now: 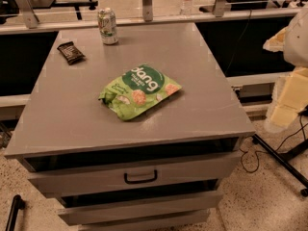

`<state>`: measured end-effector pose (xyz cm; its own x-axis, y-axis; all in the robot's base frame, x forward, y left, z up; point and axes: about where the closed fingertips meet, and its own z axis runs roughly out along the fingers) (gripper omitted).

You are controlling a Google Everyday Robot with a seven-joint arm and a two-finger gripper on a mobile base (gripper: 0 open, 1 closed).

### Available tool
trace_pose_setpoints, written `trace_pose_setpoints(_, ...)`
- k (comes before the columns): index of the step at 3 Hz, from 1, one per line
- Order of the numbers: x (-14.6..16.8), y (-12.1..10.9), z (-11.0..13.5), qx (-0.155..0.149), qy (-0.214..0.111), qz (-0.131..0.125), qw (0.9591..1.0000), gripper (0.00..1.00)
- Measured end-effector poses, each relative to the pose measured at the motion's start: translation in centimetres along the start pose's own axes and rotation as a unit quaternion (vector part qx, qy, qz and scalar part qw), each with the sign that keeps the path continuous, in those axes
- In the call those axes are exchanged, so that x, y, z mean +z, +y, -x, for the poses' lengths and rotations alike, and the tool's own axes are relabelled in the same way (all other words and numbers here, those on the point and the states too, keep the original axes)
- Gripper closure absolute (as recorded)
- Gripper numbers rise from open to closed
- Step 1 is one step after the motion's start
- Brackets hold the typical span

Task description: Pick green rice chip bag

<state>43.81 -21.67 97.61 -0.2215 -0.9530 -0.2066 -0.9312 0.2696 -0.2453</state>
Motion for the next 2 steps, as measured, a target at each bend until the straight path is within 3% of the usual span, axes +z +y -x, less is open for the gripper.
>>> trace_pose_setpoints(1, 0.0, 0.0, 0.0, 0.000, 0.000, 0.000, 1.0000, 0.00)
trace_pose_setpoints(2, 0.6, -1.0, 1.3, -0.031, -0.010, -0.007, 0.9994, 0.00)
